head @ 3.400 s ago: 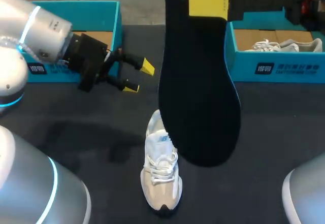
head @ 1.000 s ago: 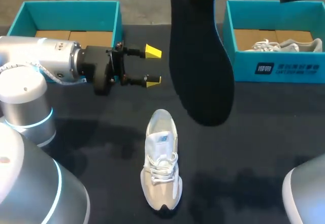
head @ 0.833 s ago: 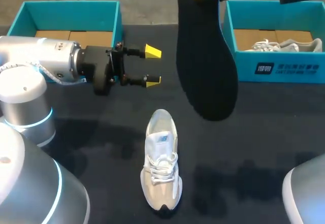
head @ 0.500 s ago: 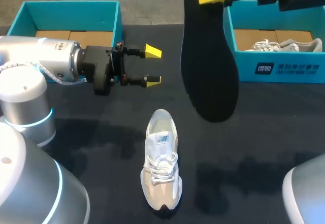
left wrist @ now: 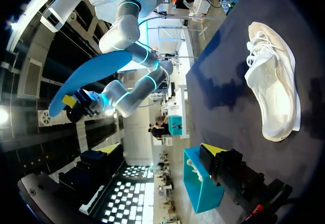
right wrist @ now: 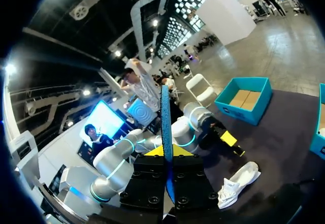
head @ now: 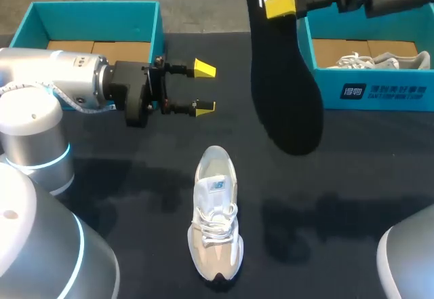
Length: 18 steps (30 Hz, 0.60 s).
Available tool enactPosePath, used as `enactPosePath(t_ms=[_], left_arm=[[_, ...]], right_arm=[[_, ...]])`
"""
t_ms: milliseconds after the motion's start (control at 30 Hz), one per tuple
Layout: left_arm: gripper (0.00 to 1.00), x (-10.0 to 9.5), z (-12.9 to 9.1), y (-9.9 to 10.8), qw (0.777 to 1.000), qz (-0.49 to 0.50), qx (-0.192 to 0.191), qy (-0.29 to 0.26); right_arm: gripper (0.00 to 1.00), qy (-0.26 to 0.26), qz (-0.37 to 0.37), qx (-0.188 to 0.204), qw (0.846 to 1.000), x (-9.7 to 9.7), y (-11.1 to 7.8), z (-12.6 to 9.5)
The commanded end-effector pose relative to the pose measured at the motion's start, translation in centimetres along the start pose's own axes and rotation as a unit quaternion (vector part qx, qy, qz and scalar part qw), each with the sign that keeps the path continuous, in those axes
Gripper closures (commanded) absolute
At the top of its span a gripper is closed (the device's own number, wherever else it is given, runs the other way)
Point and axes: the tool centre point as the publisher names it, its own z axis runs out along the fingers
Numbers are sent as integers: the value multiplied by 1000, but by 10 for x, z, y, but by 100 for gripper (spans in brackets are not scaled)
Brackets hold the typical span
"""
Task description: Take the shoe out of the shoebox, open the shoe tongue, remove and reinsert the insole, then place the shoe into the shoebox
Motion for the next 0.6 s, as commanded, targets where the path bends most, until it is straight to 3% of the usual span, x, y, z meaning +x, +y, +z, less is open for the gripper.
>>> enactPosePath(t_ms=[33,233,433,600], left_arm=[[0,1,1,-1,1000,1,-2,0],[0,1,1,-1,1000,1,-2,0],[0,1,1,-1,1000,1,-2,0],[0,1,1,-1,1000,1,-2,0]], right_arm=[[100,14,14,33,999,-27,9,-1],[100,19,23,41,999,-61,3,-4],[100,15,43,22,999,-88,-9,-1],[100,15,43,22,999,-88,-9,-1]])
